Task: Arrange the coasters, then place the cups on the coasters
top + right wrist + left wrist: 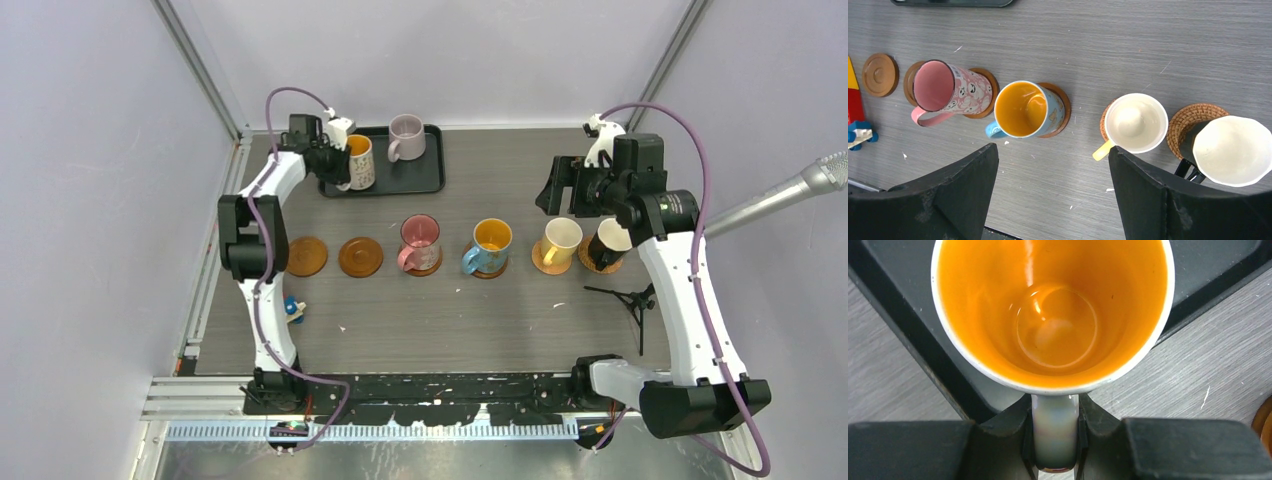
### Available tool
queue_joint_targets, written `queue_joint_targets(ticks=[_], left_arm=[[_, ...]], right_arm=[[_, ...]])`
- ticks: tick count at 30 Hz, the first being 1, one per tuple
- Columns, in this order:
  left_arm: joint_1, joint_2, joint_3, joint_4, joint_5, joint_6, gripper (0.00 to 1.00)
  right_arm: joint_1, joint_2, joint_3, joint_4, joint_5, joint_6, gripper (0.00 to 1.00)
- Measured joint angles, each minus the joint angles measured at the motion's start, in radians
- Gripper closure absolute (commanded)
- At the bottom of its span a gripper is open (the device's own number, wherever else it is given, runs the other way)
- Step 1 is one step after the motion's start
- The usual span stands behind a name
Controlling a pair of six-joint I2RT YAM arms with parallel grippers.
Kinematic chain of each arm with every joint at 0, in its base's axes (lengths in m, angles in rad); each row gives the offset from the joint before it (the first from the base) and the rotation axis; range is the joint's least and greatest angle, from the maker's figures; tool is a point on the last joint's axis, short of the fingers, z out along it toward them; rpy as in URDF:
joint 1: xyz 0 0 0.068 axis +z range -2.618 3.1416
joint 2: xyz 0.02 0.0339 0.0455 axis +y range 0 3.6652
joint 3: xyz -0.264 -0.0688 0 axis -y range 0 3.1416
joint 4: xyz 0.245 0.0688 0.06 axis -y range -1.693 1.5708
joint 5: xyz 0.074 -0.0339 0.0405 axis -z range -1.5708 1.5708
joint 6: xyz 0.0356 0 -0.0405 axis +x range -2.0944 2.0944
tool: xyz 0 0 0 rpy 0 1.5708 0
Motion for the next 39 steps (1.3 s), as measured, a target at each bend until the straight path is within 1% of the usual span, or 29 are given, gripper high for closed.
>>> queue_joint_targets(ticks=[2,6,11,16,22,25,28,33,39], left_arm=[[0.002,-0.025,-0.042,0.019,-0.005,-0.009,1.0],[0.005,-0.125,-0.2,0.117,-0.01,-0.043,1.0],[0.007,-0.301,-0.402,0.226,-0.005,-0.072,1.0],[0.007,-0.475,-0.534,0.282,0.029,-0.077,1.0],[0.008,-0.75,-0.703,0.264,0.107,-0.068,1.0],[0.008,-0.898,-0.8,0.223,0.144,-0.049,1.0],[0.008,-1.01,-0.884,0.166,0.179,-0.022,1.0],[0.008,-1.105,-1.017,0.119,0.188,0.003,1.0],[0.008,-1.121,-1.106,0.102,0.155,0.016,1.0]], right_arm=[[0.0,-0.01,-0.012,0.006,-0.004,0.0,0.15],[0.0,-0.025,-0.042,0.018,-0.012,-0.001,0.15],[0.0,-0.031,-0.066,0.029,-0.023,-0.003,0.15],[0.0,-0.032,-0.077,0.056,-0.037,-0.004,0.15],[0.0,-0.032,-0.077,0.076,-0.049,-0.014,0.15],[0.0,-0.032,-0.078,0.079,-0.053,-0.016,0.15],[0.0,-0.032,-0.078,0.079,-0.056,-0.017,0.15],[0.0,-0.032,-0.08,0.078,-0.06,-0.017,0.15],[0.001,-0.033,-0.083,0.077,-0.063,-0.017,0.15]])
